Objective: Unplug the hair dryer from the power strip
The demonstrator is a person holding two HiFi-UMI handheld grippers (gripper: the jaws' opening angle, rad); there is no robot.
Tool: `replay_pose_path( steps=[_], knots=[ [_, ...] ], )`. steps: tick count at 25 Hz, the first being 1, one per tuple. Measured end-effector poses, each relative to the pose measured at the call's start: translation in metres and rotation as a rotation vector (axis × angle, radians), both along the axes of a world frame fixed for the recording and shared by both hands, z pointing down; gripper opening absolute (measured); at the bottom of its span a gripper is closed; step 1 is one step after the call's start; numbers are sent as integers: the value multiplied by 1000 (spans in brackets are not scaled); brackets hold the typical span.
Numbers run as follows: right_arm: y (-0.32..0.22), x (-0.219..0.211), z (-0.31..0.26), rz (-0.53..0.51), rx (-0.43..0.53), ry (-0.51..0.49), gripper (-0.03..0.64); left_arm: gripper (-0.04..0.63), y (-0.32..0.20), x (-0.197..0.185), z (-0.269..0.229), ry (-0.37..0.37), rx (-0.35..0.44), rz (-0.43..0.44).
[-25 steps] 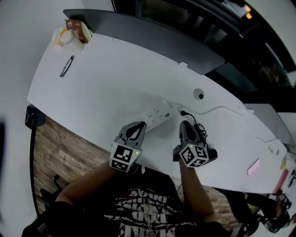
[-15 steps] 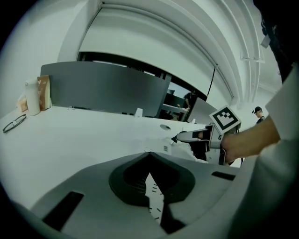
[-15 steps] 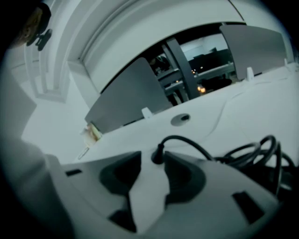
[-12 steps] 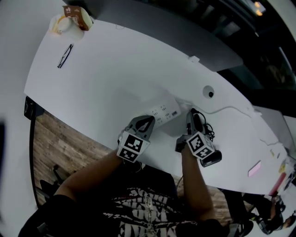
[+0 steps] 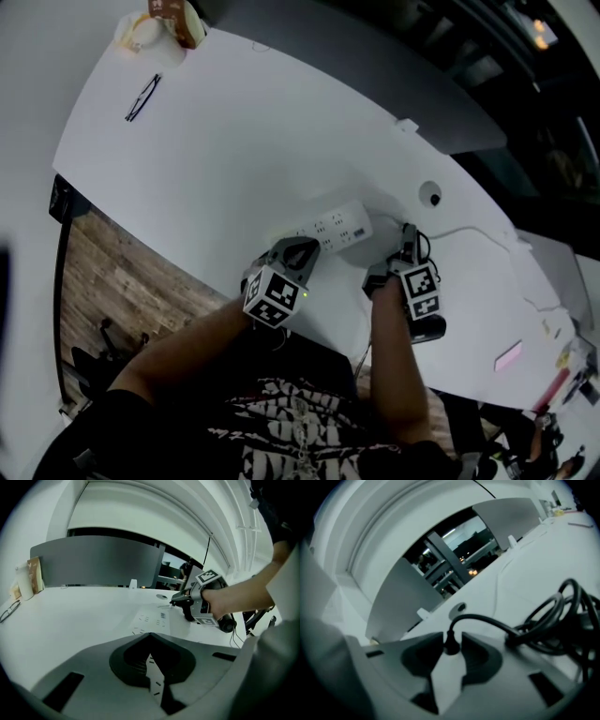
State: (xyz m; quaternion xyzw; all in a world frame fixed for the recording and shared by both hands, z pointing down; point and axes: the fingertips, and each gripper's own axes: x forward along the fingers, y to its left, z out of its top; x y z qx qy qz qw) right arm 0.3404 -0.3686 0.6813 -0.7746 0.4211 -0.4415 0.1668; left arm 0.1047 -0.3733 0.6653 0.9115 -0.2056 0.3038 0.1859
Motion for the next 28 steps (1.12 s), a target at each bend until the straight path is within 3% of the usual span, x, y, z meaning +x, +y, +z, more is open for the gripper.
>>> replay_pose_path(
  steps=[3,7,12,15,23,26,28],
  knots=[
    [-4,0,-2,-47,19,17,114,28,-1,-1,2,0,4,-9],
    [-3,-30,-29,-141,183,-95,106,28,-4,-3,3,12,-30,-35],
    [-1,-96,-62,-463,312,-148,105,28,-3,-1,4,-5,1,-16],
    [-3,-124,-59,-573,309,-152,104,28,-1,0,2,2,21,-16],
    [-25,-148,-35,-692,193,-131,104,28,-2,2,-4,15,56,23],
    [-24,-150,-32,-713,141,-59,107,28,-1,2,-4,18,58,31],
    [-22,-149,-33,-729,104,54,115,28,1,4,-5,22,54,39]
  ],
)
